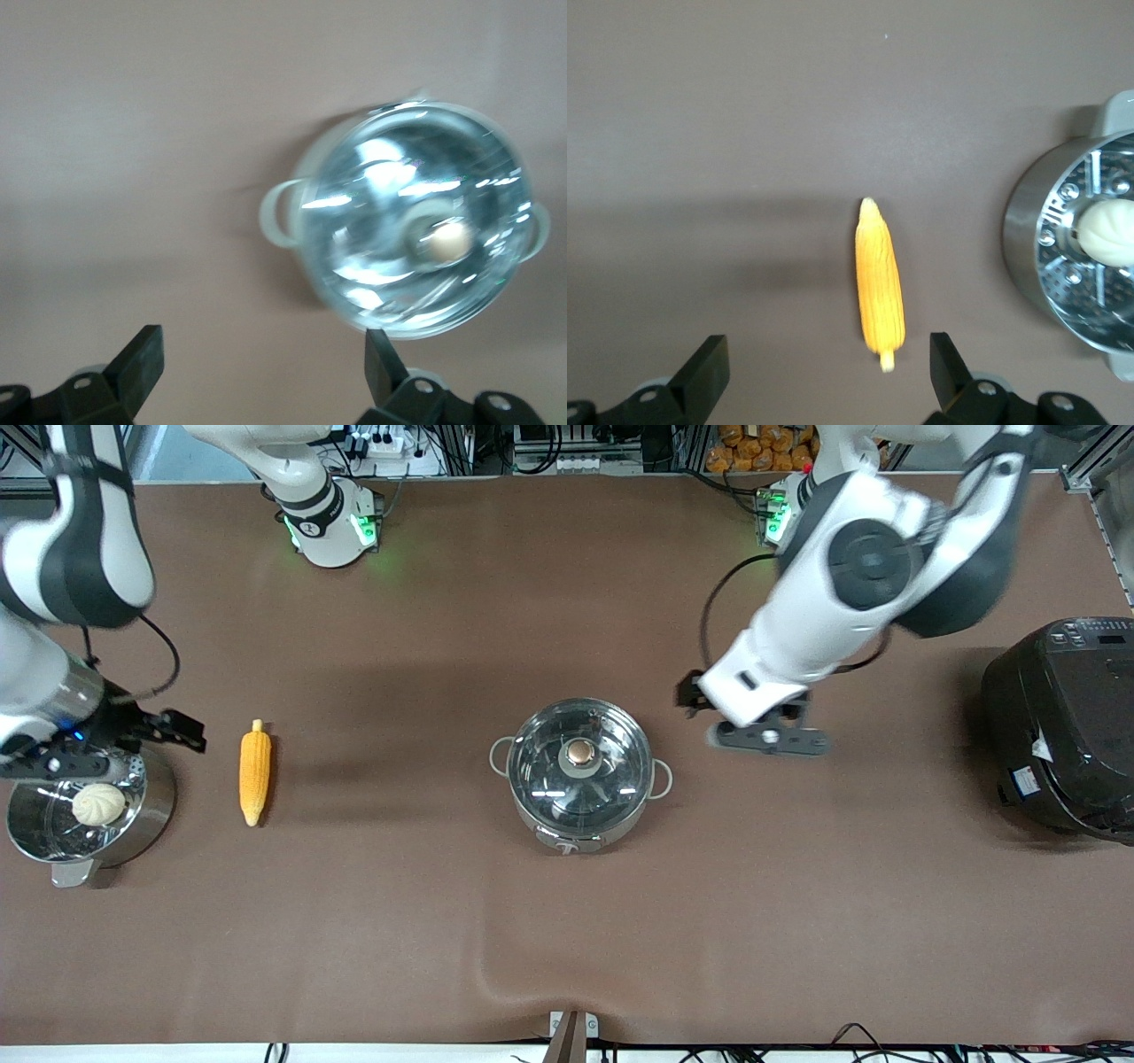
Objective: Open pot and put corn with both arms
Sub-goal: 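Reach the left gripper to the lid knob while the right gripper reaches the corn, then grasp the lid knob with the left gripper while the right gripper grasps the corn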
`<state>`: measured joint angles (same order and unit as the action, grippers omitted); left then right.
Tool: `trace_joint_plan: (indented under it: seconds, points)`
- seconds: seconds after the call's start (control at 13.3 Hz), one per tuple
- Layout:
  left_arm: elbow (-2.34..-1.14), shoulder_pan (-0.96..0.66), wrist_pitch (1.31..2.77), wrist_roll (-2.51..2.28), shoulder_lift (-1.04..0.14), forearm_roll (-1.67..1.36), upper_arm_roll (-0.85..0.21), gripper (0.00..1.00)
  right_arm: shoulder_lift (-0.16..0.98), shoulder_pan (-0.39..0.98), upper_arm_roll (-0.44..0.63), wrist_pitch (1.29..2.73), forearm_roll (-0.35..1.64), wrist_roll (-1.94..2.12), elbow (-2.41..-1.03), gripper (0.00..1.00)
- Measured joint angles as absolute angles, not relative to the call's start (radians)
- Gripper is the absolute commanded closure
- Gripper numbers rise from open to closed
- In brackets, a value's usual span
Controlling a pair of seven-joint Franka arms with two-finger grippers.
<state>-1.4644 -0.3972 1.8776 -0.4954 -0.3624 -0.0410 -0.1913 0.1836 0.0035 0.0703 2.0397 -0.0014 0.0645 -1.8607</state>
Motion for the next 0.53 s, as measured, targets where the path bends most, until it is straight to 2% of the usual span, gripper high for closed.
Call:
trace_joint_plan:
  seconds: [0.23,0.53]
  points:
    - [-1.425,-0.498,2.042,-0.625,-0.480,-0.015,-0.186,0.00,0.284,-0.003,0.075,2.169,-0.001,0.066,-1.922,0.00]
    - [-1.375,-0.575,2.122,-0.706,-0.596,0.091,-0.182,0.00,0.313,-0.011,0.077,2.381,-0.002,0.070,-2.078,0.00]
